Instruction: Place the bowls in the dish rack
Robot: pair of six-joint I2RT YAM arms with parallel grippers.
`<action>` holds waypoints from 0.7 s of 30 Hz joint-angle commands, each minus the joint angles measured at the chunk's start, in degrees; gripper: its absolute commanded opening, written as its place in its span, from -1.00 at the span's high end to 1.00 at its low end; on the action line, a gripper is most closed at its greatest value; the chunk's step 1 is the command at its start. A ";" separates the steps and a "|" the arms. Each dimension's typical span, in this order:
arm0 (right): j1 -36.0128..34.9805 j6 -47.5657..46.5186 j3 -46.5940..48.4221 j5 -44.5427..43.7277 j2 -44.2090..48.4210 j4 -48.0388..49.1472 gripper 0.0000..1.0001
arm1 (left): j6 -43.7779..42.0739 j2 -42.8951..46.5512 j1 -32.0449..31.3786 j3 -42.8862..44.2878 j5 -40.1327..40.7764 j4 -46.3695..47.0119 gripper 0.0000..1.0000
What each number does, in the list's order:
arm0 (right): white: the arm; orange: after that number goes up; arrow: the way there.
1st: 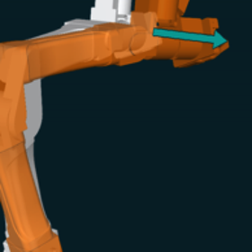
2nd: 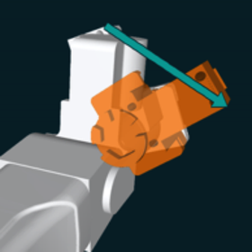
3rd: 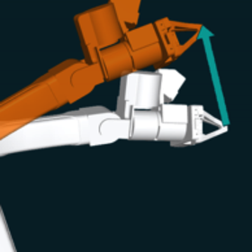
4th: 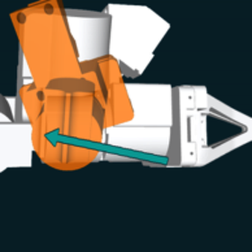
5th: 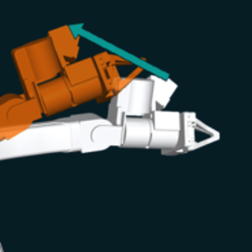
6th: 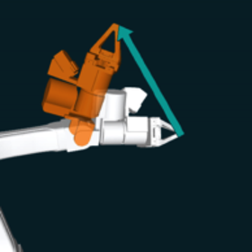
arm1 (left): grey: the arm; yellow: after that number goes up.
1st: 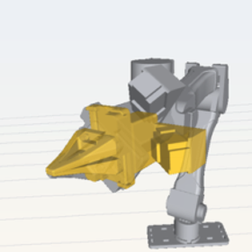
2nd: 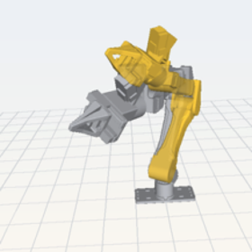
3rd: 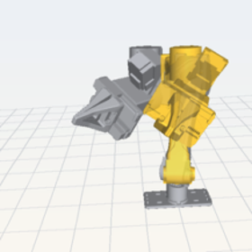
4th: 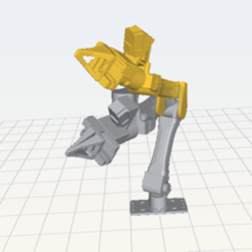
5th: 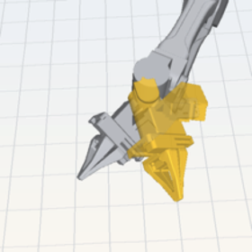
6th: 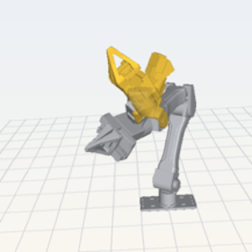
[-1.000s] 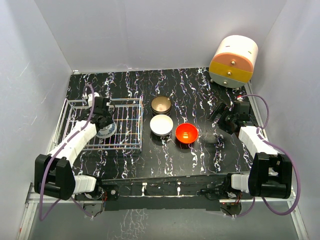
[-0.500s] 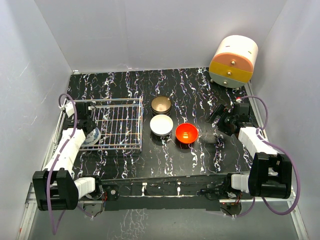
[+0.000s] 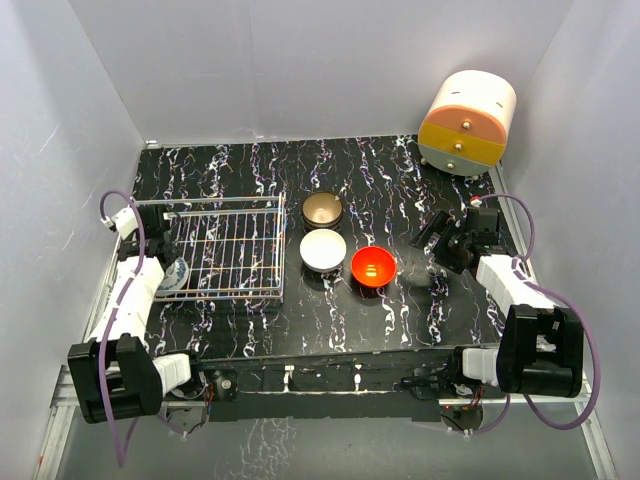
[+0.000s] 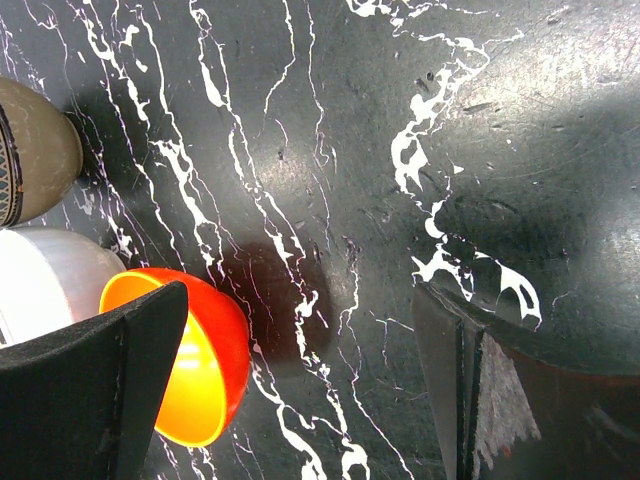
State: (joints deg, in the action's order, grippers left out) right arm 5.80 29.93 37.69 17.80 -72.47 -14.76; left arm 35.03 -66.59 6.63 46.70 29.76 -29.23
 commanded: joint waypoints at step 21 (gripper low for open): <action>0.35 -0.75 1.01 0.50 0.56 2.20 -0.95 | 1.15 -0.92 8.26 0.47 -2.50 -2.39 -0.15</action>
State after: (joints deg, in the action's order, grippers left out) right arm 5.80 29.93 37.65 17.96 -72.47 -14.76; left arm 35.81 -67.51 14.31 47.16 29.76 -28.69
